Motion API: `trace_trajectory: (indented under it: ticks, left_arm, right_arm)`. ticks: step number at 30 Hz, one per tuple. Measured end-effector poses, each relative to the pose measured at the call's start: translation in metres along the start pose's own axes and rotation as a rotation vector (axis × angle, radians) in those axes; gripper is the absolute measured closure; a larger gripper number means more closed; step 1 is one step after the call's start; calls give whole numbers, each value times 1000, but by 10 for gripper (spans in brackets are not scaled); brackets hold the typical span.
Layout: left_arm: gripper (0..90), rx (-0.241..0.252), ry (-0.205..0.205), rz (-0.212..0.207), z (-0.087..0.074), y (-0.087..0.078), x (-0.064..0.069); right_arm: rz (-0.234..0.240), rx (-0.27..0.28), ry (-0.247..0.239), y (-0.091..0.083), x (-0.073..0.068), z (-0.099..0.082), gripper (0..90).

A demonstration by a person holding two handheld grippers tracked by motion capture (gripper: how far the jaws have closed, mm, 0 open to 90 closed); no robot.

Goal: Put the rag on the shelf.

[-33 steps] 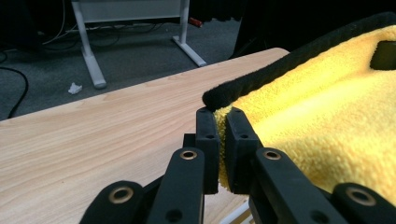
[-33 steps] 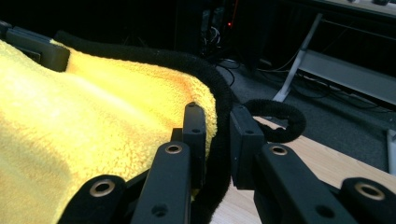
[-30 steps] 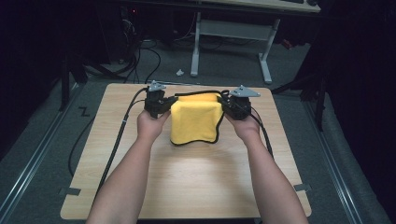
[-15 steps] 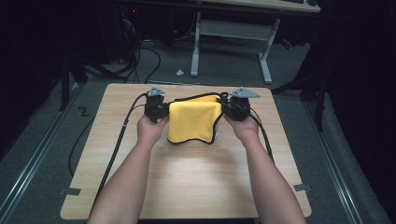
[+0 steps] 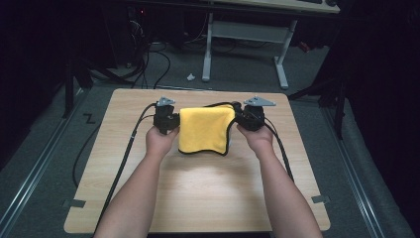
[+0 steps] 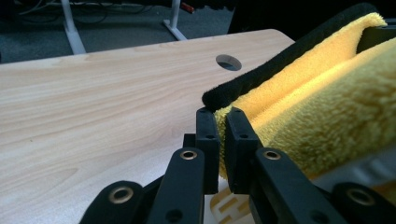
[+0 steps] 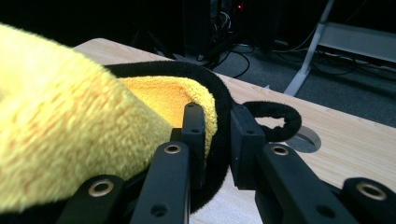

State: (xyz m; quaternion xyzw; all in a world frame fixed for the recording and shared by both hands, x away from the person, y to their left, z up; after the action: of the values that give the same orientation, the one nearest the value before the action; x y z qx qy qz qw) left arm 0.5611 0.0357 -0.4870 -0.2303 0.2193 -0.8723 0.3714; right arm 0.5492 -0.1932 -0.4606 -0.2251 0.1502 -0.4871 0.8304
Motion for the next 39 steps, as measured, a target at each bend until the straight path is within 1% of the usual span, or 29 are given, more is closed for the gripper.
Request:
trace_trajectory:
  ticks: [5, 9, 13, 16, 18, 20, 21, 22, 24, 27, 36, 39]
  left_arm:
    - [855, -14, 0, 1, -6, 4, 0]
    - [855, -28, -5, 6, -13, 6, -1]
    - [855, -36, 0, 5, -17, 6, 0]
    - [852, -35, 7, 7, -17, 5, 1]
    - [825, -36, -11, -4, -16, 5, 1]
    - [801, -36, -11, -3, -16, 5, 1]
    - [794, -34, -2, 4, -16, 4, 1]
    - [780, -34, -3, 9, -15, 4, 1]
    - [768, -41, -11, 19, -15, 3, -2]
    - [749, -59, -18, 30, -17, 1, -6]
    - [745, -45, -18, 47, -14, -7, -9]
    - [746, -46, -16, 49, -13, -8, -9]
  right_arm:
    - [9, -10, 18, 2, 1, -8, 785]
    - [23, -33, 35, 8, 3, -18, 780]
    - [34, -40, 52, 12, 4, -24, 776]
    - [42, -37, 67, 12, 4, -25, 745]
    - [37, -41, 76, 12, 6, -25, 694]
    - [30, -44, 83, 10, 9, -24, 649]
    - [27, -43, 79, 10, 10, -24, 646]
    - [18, -44, 72, 9, 10, -24, 641]
    - [-1, -41, 66, 8, 11, -23, 634]
    - [-8, -36, 67, 7, 13, -22, 616]
    - [-39, -18, 55, -1, 17, -16, 587]
    - [-40, -7, 56, -4, 18, -14, 581]
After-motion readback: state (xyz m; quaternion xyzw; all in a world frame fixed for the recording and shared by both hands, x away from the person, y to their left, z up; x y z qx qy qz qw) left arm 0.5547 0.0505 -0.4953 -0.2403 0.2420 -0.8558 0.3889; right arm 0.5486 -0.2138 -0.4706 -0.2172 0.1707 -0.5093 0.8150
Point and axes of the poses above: each handheld gripper's, and its own axes: y roughly forward along the jaws, z roughly out of its top, x roughly to its right, the point moved 7 cm from there along y, roughly forward along the jaws, and after that the axes turned 5 degrees about -x, right-handed, at the moved point
